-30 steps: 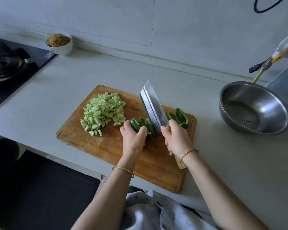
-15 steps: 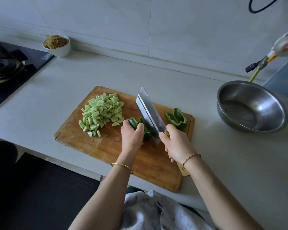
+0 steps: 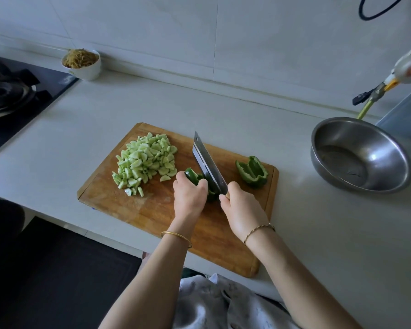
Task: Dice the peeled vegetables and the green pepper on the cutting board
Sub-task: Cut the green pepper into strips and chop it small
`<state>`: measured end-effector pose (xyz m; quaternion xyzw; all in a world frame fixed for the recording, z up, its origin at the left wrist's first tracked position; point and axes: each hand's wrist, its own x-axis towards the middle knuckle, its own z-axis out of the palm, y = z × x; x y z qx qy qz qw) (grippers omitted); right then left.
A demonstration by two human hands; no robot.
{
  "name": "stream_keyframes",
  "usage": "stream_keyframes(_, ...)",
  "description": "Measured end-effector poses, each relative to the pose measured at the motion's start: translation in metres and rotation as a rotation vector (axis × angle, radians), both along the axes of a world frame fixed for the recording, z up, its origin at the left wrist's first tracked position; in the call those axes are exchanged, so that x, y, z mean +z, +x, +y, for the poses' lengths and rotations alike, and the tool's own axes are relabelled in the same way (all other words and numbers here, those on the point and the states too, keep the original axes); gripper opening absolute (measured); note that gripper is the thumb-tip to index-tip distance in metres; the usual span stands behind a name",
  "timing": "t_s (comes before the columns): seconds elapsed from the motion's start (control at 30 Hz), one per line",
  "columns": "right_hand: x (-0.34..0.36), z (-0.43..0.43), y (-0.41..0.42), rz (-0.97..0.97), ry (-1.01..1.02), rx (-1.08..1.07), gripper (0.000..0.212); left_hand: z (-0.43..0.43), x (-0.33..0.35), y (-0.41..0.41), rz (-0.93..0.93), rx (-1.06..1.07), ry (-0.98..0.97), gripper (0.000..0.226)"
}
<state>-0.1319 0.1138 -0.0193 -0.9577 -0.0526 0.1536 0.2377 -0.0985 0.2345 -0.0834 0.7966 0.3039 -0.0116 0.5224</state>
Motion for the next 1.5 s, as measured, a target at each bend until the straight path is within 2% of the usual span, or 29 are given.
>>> stream_keyframes(0.17, -0.005, 0.005, -0.001, -0.004, -0.050, -0.007, 0.015, 0.000, 0.001, 0.002, 0.005, -0.007, -0.014, 0.050)
stream_keyframes(0.53, -0.015, 0.019, 0.017, 0.060, -0.082, -0.008, 0.013, -0.001, -0.001, 0.004, 0.006, -0.032, 0.008, 0.036)
stream_keyframes(0.73, -0.027, 0.011, 0.021, -0.006, 0.034, -0.051, 0.017, -0.001, -0.008, -0.008, -0.069, 0.014, -0.042, 0.045)
stream_keyframes(0.93, -0.028, -0.017, 0.026, 0.203, 0.367, -0.175, 0.016, 0.003, -0.010, -0.014, -0.127, 0.036, -0.056, 0.045)
stream_keyframes(1.07, -0.022, -0.020, 0.024, 0.173, 0.433, -0.171, 0.016, 0.005, -0.009, -0.010, -0.102, 0.039, -0.085, 0.037)
stream_keyframes(1.2, -0.009, -0.026, 0.023, 0.100, 0.469, -0.182, 0.024, 0.004, -0.005, -0.007, -0.097, 0.038, -0.088, 0.031)
stream_keyframes(1.5, 0.009, -0.024, 0.009, 0.032, 0.387, -0.142, 0.028, 0.005, -0.010, -0.004, -0.063, 0.048, -0.057, 0.039)
